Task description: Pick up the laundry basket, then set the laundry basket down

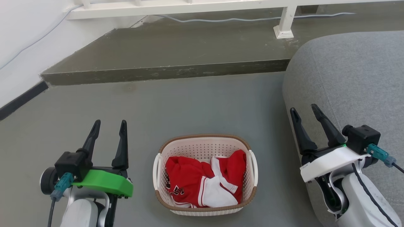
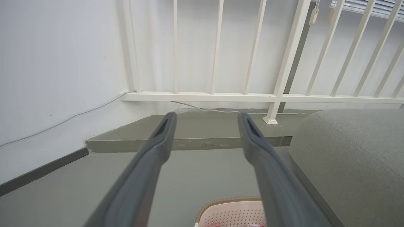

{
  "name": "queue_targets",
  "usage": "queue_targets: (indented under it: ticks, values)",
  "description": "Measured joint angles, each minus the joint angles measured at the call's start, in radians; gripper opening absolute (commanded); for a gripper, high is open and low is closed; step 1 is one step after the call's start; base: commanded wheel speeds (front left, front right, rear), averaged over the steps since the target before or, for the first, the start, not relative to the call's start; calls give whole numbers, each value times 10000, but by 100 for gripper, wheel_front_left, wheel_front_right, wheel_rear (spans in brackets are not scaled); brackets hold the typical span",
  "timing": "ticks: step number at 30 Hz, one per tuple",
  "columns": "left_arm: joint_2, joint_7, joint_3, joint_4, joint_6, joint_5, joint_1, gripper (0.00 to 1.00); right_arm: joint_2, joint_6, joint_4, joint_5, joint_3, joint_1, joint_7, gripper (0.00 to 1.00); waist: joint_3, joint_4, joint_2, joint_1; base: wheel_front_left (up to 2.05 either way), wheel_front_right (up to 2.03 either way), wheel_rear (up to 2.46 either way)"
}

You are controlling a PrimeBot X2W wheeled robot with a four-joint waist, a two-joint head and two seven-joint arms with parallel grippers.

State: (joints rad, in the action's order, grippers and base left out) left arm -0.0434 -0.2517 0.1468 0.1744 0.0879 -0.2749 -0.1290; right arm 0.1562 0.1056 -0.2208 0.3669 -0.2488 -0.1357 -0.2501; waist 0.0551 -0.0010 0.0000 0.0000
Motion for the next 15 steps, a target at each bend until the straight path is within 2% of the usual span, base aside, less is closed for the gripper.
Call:
queue_targets:
  ticks: [15]
  values:
    - [8, 0, -56, -2, 8, 8, -7, 100, -144, 84, -8, -157, 219, 1, 0, 100, 89, -7, 0, 0, 0, 0, 0]
